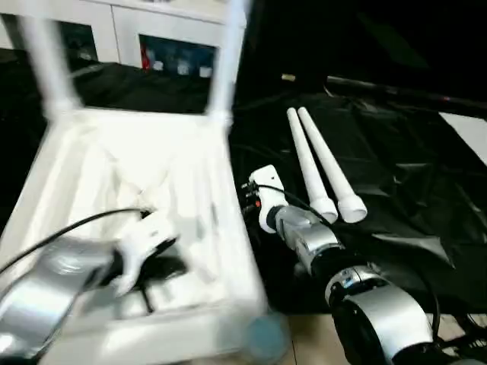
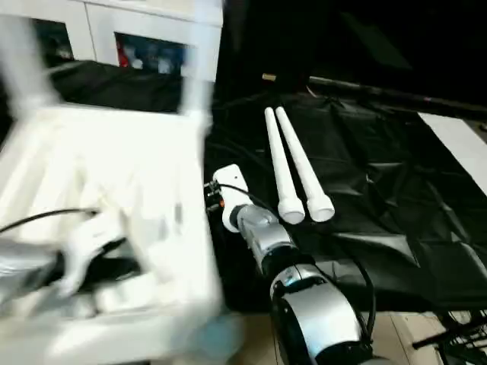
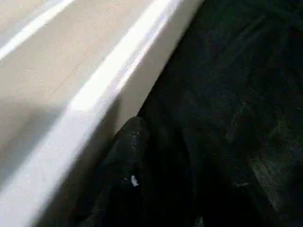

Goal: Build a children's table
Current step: Rotate table base

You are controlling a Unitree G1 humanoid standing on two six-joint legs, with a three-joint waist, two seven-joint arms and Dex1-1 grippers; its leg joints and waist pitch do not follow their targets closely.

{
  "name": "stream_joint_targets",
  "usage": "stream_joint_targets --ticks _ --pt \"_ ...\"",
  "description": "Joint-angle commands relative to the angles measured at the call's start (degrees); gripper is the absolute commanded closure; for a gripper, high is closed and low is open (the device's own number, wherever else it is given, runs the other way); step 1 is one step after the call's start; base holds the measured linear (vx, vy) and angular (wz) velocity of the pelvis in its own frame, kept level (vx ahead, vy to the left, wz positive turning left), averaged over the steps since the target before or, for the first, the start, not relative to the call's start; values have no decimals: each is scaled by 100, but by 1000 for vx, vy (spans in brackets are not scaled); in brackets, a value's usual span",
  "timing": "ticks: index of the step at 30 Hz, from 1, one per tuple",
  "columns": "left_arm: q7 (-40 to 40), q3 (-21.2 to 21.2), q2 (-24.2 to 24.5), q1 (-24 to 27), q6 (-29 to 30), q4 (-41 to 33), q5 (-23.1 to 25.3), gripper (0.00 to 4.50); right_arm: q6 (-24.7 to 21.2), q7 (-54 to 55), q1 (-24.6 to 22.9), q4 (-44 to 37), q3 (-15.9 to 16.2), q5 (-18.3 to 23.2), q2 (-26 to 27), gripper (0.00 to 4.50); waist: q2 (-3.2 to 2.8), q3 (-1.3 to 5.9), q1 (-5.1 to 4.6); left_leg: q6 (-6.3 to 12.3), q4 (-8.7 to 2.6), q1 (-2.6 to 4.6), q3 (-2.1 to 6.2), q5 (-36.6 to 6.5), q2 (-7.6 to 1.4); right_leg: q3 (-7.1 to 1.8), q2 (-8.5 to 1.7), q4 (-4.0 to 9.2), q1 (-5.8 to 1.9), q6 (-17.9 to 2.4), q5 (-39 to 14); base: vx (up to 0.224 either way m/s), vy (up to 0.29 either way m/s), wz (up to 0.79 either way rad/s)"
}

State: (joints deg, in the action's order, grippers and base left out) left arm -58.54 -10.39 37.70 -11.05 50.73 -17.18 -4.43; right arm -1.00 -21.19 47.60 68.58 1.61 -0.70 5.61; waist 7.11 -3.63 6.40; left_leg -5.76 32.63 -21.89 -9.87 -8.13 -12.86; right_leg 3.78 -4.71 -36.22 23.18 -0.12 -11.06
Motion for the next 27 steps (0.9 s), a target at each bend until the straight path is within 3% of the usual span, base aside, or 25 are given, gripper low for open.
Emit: stream_joint_targets --ticks 1,2,3,6,7,8,10,15,16,17,21,24,25,27 --pt "228 -30 -164 -319 -393 101 84 450 48 -209 83 53 103 -39 156 332 -290 407 -12 -533 -402 160 -25 -1790 -18 -240 -251 357 -189 -911 -730 0 0 0" --pt "653 -168 -363 -795 -828 886 441 450 79 -185 98 54 100 -58 154 345 -313 401 -18 -539 -417 125 -6 -1786 -16 -238 -256 365 -216 -892 -759 0 0 0" --pt "861 -206 -439 -1008 -977 1241 572 450 103 -155 102 40 93 -64 142 354 -315 396 3 -541 -407 160 -19 -1846 -11 -239 -249 393 -181 -865 -869 0 0 0" --pt "1251 -369 -481 -1504 -1361 2042 886 450 147 -105 116 -23 39 -40 73 368 -381 408 12 -577 -406 163 15 -1981 -20 -247 -264 386 -196 -840 -1056 0 0 0" --pt "1291 -384 -480 -1543 -1408 2114 920 450 149 -99 116 -33 33 -37 62 368 -351 401 -5 -564 -412 148 16 -2014 -14 -242 -259 410 -200 -825 -1138 0 0 0" --pt "1553 -478 -481 -1797 -1723 2598 1141 450 166 -58 117 -99 -6 -18 -10 396 -391 401 -8 -572 -410 160 26 -2115 -11 -242 -260 425 -190 -808 -1297 0 0 0" --pt "1744 -582 -462 -1993 -2018 3019 1356 450 185 6 117 -164 -52 6 -86 402 -384 416 4 -542 -400 162 36 -2114 -16 -247 -277 430 -201 -819 -1355 0 0 0" --pt "2502 -611 -543 -2367 -2714 3856 1735 450 182 67 86 -443 -200 119 -267 445 -465 435 28 -491 -382 180 25 -1834 -28 -243 -255 390 -187 -964 -836 0 0 0" --pt "2708 -617 -562 -2433 -2870 4014 1813 450 173 78 74 -517 -237 148 -303 447 -448 445 29 -497 -384 166 32 -1763 -35 -231 -258 358 -215 -992 -704 0 0 0" --pt "2769 -582 -598 -2435 -3005 4044 1796 450 157 71 37 -651 -260 167 -364 447 -483 439 42 -495 -381 161 37 -1703 -32 -227 -261 351 -219 -1017 -620 0 0 0" --pt "2378 -308 -779 -2212 -2979 3501 1338 450 -31 -185 -248 -1410 -182 147 -662 447 -443 457 76 -459 -348 143 11 -1420 -31 -219 -261 304 -260 -1132 -168 0 0 0" --pt "2106 -179 -818 -2097 -2795 3159 1059 450 -196 -533 -411 -1817 -40 113 -817 447 -418 439 93 -406 -347 141 -6 -1409 -28 -223 -263 319 -262 -1158 -223 0 0 0" --pt "1687 -36 -812 -1944 -2463 2635 607 450 -544 -1146 -658 -2497 116 195 -1056 447 -376 431 86 -384 -344 142 -12 -1437 -21 -221 -256 327 -275 -1168 -277 0 0 0" --pt "1260 -31 -717 -1801 -2210 2190 237 450 -980 -1722 -856 -3102 217 369 -1303 447 -373 412 114 -304 -356 142 -7 -1492 -38 -224 -267 341 -278 -1162 -423 0 0 0"
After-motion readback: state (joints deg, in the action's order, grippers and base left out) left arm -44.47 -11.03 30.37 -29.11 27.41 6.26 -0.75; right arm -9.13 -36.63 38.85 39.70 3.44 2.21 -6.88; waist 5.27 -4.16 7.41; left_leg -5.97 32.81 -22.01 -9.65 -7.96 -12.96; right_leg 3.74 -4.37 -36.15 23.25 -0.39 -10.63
